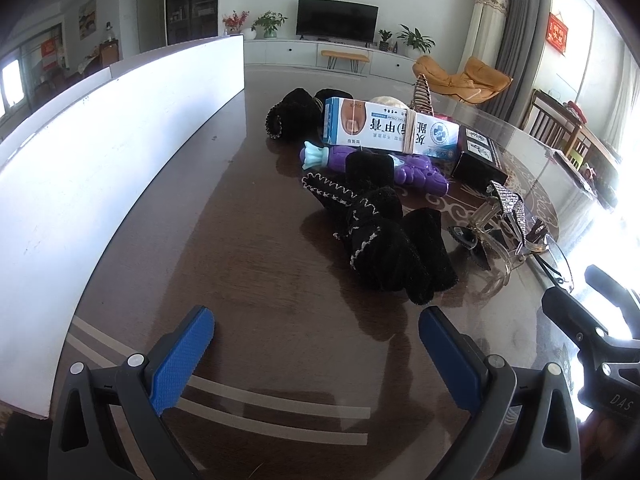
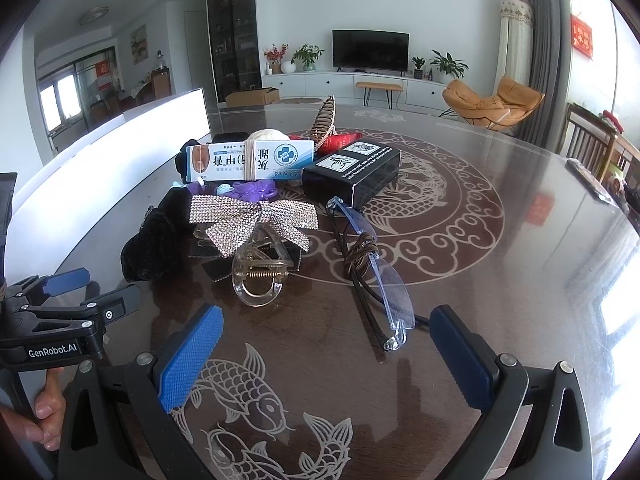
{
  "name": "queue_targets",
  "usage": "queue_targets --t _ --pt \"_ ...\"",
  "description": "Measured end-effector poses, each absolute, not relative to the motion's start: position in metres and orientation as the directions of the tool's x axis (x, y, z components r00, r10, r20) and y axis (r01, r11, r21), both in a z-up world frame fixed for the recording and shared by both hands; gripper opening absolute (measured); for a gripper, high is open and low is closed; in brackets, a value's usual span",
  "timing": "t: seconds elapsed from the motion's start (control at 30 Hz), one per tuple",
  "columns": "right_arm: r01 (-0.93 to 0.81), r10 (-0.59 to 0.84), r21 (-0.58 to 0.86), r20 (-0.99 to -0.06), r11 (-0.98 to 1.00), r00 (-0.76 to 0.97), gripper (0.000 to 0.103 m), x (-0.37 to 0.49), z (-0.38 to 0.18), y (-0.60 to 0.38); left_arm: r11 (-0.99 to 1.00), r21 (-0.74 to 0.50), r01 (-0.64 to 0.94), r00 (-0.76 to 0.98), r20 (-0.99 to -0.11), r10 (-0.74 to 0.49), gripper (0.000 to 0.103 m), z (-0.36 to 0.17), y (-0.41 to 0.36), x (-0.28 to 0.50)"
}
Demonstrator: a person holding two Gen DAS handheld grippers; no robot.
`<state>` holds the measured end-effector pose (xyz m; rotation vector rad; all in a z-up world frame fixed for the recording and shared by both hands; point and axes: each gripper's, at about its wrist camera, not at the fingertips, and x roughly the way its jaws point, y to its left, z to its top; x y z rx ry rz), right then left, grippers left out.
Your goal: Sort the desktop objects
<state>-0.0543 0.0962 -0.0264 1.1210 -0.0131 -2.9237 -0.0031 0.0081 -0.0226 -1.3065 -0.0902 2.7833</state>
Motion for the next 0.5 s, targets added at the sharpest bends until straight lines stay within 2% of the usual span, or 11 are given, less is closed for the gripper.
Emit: queue_targets --t 0.17,0.5 --pt "0.005 -0.007 0.004 -0.685 -1.0 -0.729 0.103 -0.0574 -0.0284 0.0955 -0.999 0.002 -0.046 -0.625 -0.78 0.027 0.103 -0.0255 0.014 -0.0019" --pt "-0.003 0.006 -0.005 -0.694 -1.0 -0.72 0.103 -0.0601 -0.0311 0.0942 -0.999 0.006 -0.051 -0.628 -0.778 0.027 0.103 -0.0249 0.0125 0.0005"
